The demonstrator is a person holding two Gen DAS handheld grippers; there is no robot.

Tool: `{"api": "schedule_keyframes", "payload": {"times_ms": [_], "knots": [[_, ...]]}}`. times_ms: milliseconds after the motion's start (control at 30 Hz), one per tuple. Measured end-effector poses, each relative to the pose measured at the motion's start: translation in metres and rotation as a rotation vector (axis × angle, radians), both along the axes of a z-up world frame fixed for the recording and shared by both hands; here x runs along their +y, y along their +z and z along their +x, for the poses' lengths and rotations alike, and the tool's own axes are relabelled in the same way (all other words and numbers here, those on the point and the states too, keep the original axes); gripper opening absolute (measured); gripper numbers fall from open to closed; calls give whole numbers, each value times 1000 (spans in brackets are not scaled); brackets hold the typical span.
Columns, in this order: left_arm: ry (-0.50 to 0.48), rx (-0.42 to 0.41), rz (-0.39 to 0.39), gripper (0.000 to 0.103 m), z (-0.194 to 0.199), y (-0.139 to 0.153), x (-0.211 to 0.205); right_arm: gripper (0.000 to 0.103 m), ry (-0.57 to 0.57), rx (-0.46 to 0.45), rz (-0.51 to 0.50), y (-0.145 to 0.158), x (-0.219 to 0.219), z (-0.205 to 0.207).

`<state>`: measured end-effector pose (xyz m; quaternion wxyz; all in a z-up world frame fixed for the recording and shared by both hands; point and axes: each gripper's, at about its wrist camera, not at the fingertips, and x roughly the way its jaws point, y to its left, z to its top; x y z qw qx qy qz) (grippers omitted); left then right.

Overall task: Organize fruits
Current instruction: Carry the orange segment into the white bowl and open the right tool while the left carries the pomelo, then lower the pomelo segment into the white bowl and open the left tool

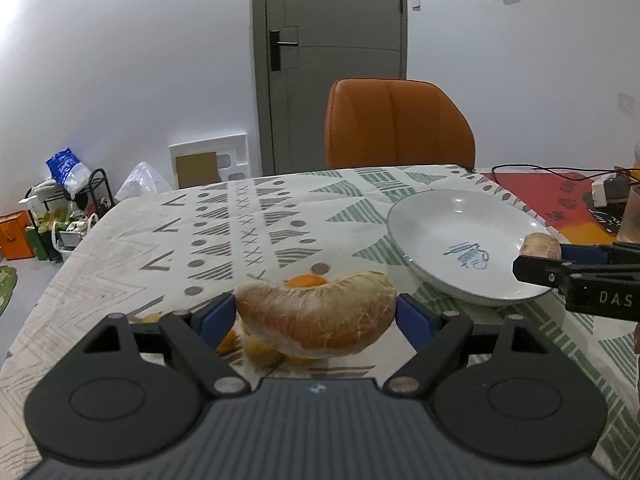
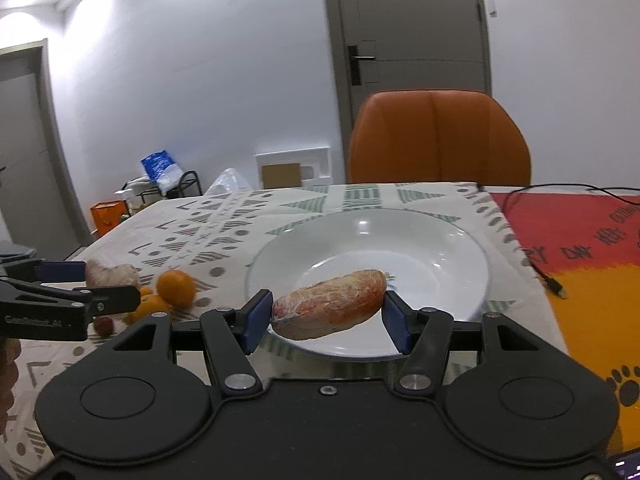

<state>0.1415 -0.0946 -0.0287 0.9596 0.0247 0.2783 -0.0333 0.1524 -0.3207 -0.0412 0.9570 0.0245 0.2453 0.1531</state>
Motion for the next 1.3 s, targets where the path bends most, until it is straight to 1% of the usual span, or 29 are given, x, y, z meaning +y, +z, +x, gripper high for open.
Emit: {"api": "schedule_keyframes", "payload": {"times_ms": [533,633,667,733,833,1100,1300], "knots": [[-53,-6,34,85,20,3,-40,58,-50,-7,25,-3,-31,16],[-61,-7,38,85,23,3,-45,60,-50,-3,25,-5,-34,20],[-65,-7,39,85,25,3,-47,63,-54,-6,27,-5,-35,20],[-70,-8,40,85,26,3,-51,64,-67,-17,27,-4,-39,18],[-80,-6,41,85,31,3,-57,68,-75,-17,42,-4,-44,16],[-109,-8,41,85,43,3,-73,69,-90,-9,64,-6,-54,3],[-128,-7,40,85,48,2,-83,70,-117,1,93,-11,-64,1]]}}
